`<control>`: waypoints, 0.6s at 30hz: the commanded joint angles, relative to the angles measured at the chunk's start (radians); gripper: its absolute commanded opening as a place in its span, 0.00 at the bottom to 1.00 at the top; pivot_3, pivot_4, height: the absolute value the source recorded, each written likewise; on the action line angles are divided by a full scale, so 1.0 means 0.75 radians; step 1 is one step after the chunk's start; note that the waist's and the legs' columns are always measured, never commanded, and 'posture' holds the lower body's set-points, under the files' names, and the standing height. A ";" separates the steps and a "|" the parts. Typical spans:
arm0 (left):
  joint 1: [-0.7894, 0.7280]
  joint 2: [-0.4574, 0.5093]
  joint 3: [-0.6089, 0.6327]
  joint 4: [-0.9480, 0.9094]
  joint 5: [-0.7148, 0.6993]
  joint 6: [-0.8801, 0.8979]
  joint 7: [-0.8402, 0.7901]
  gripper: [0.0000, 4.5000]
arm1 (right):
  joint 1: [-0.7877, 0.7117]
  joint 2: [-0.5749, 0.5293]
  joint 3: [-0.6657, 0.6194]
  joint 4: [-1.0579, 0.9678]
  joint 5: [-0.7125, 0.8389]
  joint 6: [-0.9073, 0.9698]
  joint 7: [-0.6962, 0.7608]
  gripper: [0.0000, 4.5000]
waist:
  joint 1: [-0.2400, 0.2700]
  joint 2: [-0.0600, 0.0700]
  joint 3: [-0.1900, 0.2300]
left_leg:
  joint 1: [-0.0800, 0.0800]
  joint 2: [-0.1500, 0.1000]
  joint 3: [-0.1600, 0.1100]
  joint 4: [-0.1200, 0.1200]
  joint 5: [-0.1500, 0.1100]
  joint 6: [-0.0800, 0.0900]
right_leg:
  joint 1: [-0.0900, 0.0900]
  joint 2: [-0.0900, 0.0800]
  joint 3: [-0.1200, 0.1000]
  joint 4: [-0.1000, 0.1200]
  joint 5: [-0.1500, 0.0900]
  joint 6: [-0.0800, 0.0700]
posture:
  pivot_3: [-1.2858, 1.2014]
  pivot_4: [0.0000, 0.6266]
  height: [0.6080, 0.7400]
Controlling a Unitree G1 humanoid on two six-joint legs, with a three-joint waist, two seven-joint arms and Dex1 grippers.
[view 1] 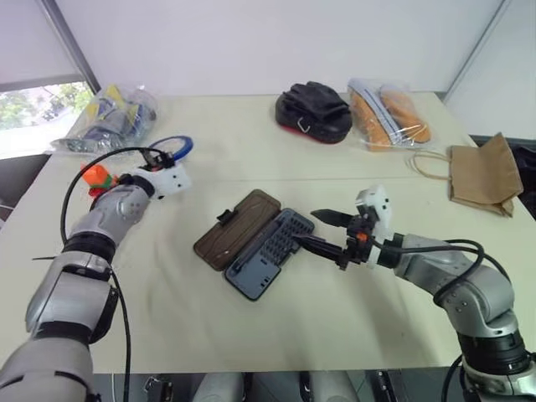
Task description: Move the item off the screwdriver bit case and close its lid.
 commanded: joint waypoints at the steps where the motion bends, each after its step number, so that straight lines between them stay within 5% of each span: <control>1: -0.022 -0.006 -0.011 0.047 0.002 0.080 0.053 0.08 | -0.019 0.003 -0.009 -0.025 0.002 -0.025 0.014 1.00 | 0.001 0.000 0.000 | 0.000 0.000 0.000 0.000 0.000 0.000 | 0.000 0.000 0.000 0.001 0.000 0.000 | 0.52 0.24 1.00; 2: -0.023 -0.013 -0.007 0.063 -0.012 0.091 0.050 0.08 | -0.018 0.002 -0.010 -0.027 0.002 -0.023 0.014 1.00 | 0.001 0.000 0.000 | 0.000 0.000 0.000 0.001 0.000 0.000 | 0.000 0.000 0.000 0.001 0.000 0.000 | 0.52 0.24 1.00; 5: -0.025 -0.029 0.000 0.079 -0.042 0.089 0.047 0.30 | -0.015 -0.003 -0.016 -0.033 0.006 -0.018 0.013 1.00 | 0.002 0.000 0.000 | 0.000 0.000 0.000 0.002 0.000 0.000 | 0.000 0.000 0.000 0.001 0.000 0.000 | 0.52 0.24 1.00; 11: -0.046 -0.019 -0.025 0.071 -0.014 0.096 0.116 0.99 | -0.011 -0.013 -0.025 -0.036 0.010 -0.014 0.018 1.00 | 0.002 -0.001 0.000 | 0.000 0.000 0.000 0.002 0.000 0.000 | 0.000 -0.001 0.000 0.001 0.000 0.000 | 0.52 0.24 1.00; 18: 0.056 0.013 0.120 -0.208 -0.261 -0.022 -0.126 0.99 | 0.007 -0.022 -0.030 -0.048 0.008 -0.012 0.018 1.00 | 0.003 -0.001 0.000 | -0.001 0.000 0.000 0.002 0.000 -0.001 | -0.002 -0.001 0.001 0.002 0.000 0.000 | 0.52 0.24 1.00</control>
